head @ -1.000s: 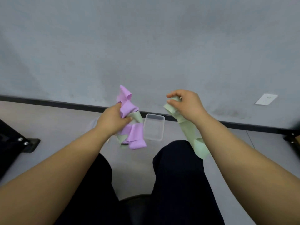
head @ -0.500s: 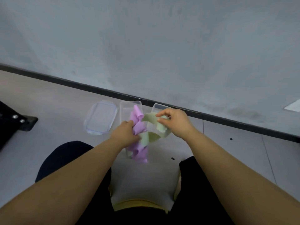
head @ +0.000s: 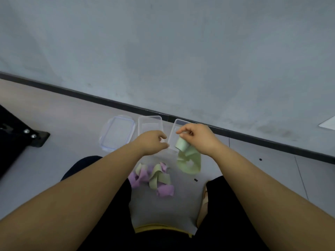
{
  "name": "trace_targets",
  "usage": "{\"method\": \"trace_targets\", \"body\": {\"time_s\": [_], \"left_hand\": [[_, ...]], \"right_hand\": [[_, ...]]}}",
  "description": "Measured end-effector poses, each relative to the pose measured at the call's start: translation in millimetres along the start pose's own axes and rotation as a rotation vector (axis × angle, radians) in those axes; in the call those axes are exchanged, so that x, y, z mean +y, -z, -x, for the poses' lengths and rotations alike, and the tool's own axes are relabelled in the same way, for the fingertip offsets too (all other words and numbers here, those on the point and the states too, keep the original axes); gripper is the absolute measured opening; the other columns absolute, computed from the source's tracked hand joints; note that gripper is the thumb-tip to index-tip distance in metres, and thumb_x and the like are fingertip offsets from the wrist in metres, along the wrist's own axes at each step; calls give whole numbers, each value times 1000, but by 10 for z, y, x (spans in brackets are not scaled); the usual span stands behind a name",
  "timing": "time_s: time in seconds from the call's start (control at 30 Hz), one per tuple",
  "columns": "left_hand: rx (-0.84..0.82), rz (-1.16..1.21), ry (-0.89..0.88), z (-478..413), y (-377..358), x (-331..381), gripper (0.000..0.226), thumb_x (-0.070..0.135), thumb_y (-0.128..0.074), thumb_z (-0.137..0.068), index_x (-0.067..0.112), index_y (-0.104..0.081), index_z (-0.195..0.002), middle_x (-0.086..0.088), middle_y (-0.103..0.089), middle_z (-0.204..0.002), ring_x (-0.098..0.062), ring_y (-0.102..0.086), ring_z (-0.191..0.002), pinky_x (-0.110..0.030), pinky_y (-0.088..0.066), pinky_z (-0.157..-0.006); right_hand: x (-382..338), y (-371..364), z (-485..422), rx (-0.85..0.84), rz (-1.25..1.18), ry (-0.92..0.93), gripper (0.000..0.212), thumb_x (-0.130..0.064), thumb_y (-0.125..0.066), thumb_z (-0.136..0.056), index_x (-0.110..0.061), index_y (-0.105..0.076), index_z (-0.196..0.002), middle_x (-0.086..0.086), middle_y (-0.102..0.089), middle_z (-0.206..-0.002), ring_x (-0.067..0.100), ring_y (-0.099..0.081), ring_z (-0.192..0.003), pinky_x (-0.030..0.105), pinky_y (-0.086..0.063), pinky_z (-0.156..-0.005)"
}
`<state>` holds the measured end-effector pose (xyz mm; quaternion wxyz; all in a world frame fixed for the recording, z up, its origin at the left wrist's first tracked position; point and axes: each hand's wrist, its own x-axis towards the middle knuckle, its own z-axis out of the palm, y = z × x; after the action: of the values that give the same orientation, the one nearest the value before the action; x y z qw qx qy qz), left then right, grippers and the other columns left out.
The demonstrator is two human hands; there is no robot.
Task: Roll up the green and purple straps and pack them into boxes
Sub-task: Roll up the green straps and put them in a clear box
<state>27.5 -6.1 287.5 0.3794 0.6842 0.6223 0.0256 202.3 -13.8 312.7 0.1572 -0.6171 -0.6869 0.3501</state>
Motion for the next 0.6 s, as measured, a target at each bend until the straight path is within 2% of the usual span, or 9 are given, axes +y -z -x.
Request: {"method": "trace_targets", "body": {"time_s": [0.1,0.2,0.27,0.3,0.37,0.43,0.53,0.6], "left_hand": [[-48,187,-150,190,68,214,62,26,-63,-86,25,-36,-141,0,-42,-143,-18,-41,-130,-25,-34,-99],[-52,288,-272,326,187,407,65,13,-62,-83,24,-35,-141,6,-45,-138,-10,-40,-129,-19,-32,-96],[-8,351,-315,386,294,503,58,11,-64,-81,22,-44,-134,10,-51,-127,-4,-44,-122,-18,-35,-94],[16,374,-335,407,355,541,50,11,-66,-80,23,-50,-126,11,-54,-122,-3,-47,-118,-18,-37,-93],[68,405,-367,396,470,576,27,18,-68,-80,24,-59,-105,10,-62,-109,-7,-55,-110,-23,-42,-94],[100,465,-367,399,603,617,9,25,-66,-83,24,-58,-88,2,-67,-93,-15,-61,-95,-31,-45,-88],[129,524,-365,418,791,736,12,31,-59,-86,21,-54,-84,-15,-65,-83,-20,-61,-76,-35,-46,-76],[170,605,-376,400,921,812,8,22,-55,-91,18,-51,-85,-10,-59,-76,-16,-58,-64,-33,-48,-70]], "right_hand": [[-198,154,136,14,-79,59,15,-17,-56,-91,-22,-68,-100,-9,-58,-83,0,-49,-70,13,-38,-64],[-369,324,246,9,-218,87,14,-13,-57,-90,-21,-66,-98,-1,-66,-92,4,-57,-79,17,-45,-76],[-446,461,301,25,-362,102,13,-11,-57,-90,-17,-65,-98,5,-70,-94,13,-64,-87,24,-48,-83],[-471,528,317,37,-429,109,12,-12,-58,-89,-17,-65,-98,7,-70,-94,15,-65,-87,25,-50,-81],[-510,645,337,52,-541,112,13,-13,-59,-89,-21,-63,-98,4,-69,-84,11,-65,-76,24,-50,-72],[-541,738,332,53,-638,101,15,-12,-59,-89,-21,-61,-102,-1,-66,-76,5,-62,-65,20,-50,-62],[-556,843,281,-16,-701,70,21,-17,-62,-87,-19,-59,-107,-4,-69,-76,5,-64,-66,18,-50,-58],[-507,879,218,-130,-644,63,26,-24,-66,-83,-19,-60,-108,-1,-72,-86,10,-67,-77,21,-52,-67]]}}
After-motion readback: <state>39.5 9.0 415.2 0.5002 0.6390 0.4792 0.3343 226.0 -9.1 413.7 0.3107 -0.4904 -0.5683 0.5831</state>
